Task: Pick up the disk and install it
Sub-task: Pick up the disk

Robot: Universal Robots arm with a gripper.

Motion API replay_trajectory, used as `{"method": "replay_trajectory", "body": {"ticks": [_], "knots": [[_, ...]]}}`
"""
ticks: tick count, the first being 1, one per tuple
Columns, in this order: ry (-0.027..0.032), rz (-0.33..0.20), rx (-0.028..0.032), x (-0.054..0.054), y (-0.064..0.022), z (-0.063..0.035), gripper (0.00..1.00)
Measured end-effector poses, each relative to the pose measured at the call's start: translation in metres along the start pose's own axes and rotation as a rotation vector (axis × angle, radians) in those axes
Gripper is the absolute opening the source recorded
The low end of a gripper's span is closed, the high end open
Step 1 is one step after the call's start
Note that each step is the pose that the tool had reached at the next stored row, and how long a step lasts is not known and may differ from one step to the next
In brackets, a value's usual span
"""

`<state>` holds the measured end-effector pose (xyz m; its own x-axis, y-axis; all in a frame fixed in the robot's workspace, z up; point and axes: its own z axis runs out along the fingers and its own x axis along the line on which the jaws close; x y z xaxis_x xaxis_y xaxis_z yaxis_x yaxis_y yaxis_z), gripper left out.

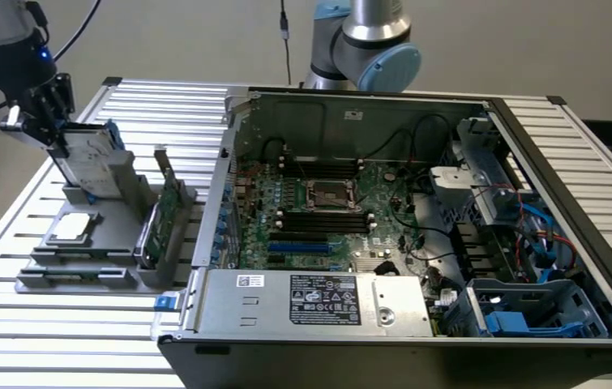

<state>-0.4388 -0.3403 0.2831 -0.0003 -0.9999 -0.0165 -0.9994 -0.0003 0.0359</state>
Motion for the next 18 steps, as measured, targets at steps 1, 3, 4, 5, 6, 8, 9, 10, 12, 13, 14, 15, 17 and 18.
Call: {"method": "replay_trajectory", "body": {"ticks": [1,3,4,5,6,8,9,10,12,13,14,15,17,18], "knots": [[0.0001,0.0,-0.0001,0.0,0.0,-0.001,0.33],[0.0,0.0,0.0,0.0,0.0,-0.0035,0.33],[0.0,0.0,0.0,0.0,0.0,-0.0053,0.33],[0.0,0.0,0.0001,0.0,0.0,-0.0074,0.33],[0.0,0.0,-0.0001,0.0,0.0,-0.0101,0.33],[0.0,0.0,0.0001,0.0,0.0001,-0.0166,0.33],[0.0,0.0,0.0001,0.0,0.0002,-0.0205,0.33],[0.0001,0.0,-0.0001,0.0,0.0003,-0.0246,0.33],[-0.0001,0.0,0.0001,-0.001,0.0005,-0.0328,0.33],[0.0001,0.0,-0.0001,-0.001,0.0006,-0.037,0.33],[0.0001,0.0,0.0,-0.001,0.0007,-0.0411,0.33],[0.0,0.0,0.0001,-0.001,0.0008,-0.0451,0.33],[0.0,0.0,0.0001,-0.001,0.0011,-0.0526,0.33],[0.0,0.0,0.0,-0.001,0.0013,-0.0564,0.33]]}}
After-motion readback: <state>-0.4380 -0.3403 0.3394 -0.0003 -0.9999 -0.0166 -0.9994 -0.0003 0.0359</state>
